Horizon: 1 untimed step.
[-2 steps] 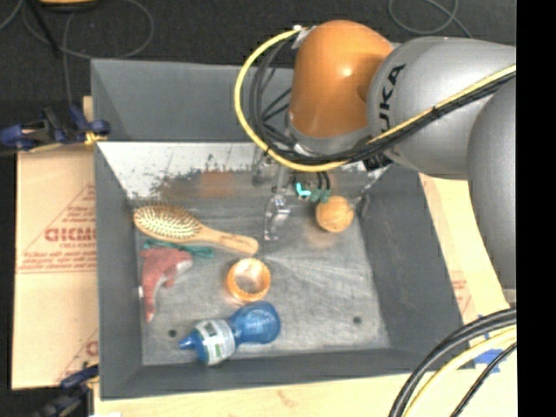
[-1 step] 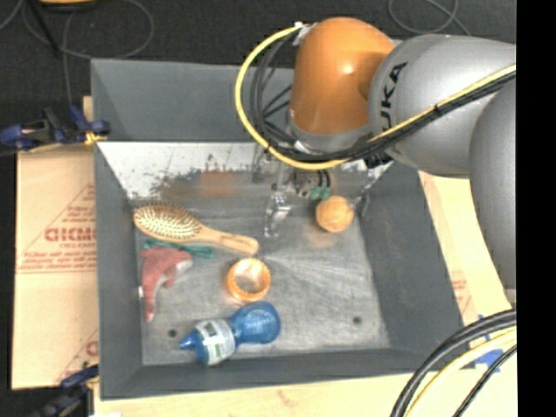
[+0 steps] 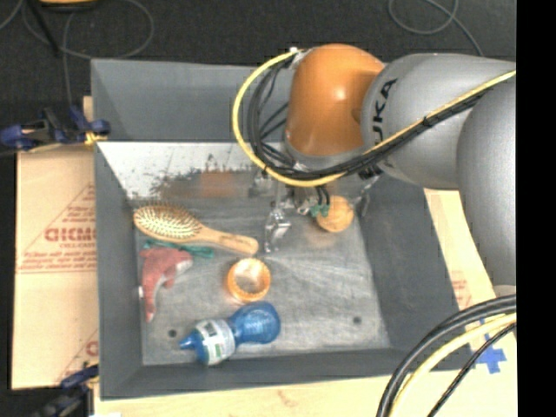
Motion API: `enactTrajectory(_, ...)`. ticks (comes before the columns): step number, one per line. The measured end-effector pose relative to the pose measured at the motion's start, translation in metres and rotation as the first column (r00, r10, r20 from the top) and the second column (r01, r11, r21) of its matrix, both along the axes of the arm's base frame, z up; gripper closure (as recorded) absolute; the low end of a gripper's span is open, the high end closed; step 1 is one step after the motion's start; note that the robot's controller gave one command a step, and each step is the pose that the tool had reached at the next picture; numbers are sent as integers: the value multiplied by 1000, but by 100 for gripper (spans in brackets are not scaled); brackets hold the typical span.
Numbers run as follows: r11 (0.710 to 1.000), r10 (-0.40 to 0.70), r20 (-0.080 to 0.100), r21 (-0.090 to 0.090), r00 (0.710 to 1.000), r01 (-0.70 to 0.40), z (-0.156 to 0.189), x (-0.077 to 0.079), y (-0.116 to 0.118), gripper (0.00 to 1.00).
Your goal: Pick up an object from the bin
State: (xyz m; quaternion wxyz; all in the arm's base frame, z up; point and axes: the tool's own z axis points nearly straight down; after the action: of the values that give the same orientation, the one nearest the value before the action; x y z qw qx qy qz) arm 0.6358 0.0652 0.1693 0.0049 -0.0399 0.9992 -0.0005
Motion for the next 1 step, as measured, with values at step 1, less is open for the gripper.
enactTrajectory(1, 999, -53, -7, 2, 999, 53, -30, -19, -8, 0)
